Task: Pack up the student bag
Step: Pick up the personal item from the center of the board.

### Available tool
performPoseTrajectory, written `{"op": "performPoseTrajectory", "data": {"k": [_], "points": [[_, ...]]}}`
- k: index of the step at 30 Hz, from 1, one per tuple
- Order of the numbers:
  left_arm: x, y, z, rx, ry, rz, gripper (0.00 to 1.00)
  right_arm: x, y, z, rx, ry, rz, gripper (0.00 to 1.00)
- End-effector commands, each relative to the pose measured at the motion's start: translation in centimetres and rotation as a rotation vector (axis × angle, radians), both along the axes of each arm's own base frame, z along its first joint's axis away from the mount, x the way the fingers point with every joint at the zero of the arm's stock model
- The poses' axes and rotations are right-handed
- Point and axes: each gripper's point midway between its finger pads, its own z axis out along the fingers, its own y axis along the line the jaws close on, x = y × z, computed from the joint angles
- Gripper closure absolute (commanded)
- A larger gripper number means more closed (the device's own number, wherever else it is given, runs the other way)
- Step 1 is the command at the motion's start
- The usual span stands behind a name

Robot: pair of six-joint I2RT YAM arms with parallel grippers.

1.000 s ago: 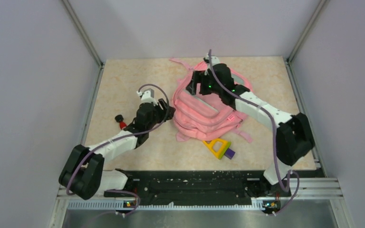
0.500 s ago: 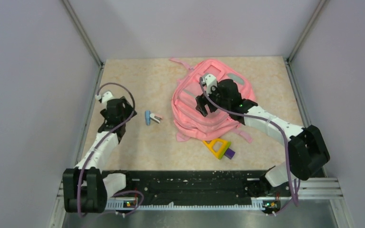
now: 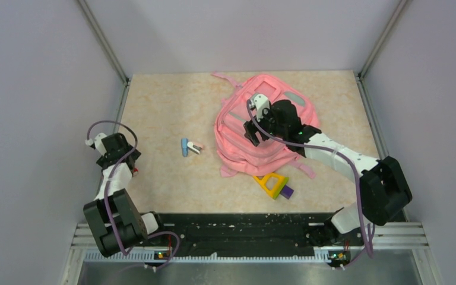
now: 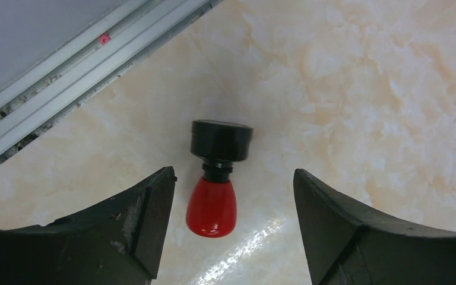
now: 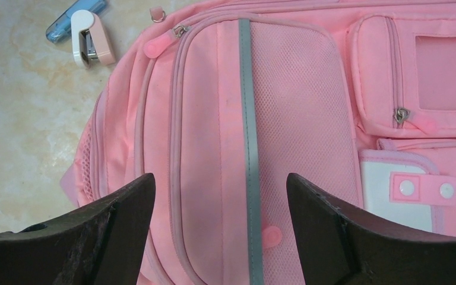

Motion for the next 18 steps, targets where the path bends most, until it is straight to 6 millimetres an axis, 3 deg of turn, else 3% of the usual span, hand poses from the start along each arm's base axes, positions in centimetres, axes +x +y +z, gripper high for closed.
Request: {"op": "performPoseTrajectory", "data": {"k": [1,5,12,18], "points": [[-0.4,-0.4,-1.6,-0.041,0.032,-0.023,0.27,0.2,0.7,2.0,0.039,-0.075,0.019,0.21],[-0.7,-0.2,-2.6,-0.071,0.061,-0.011,0.38,0.1,0.6,2.1,0.041,-0.078,0.010,0.22],[-1.3,0.3,-3.8,-0.090,0.102,0.016,0.40,0.1,0.2,2.0,0.038,-0.085,0.001,0.22],[-1.4,0.4,-4.5,-0.097,0.118,0.019,0.51,0.2,-0.1,1.8,0.024,-0.087,-0.017,0.23]]}}
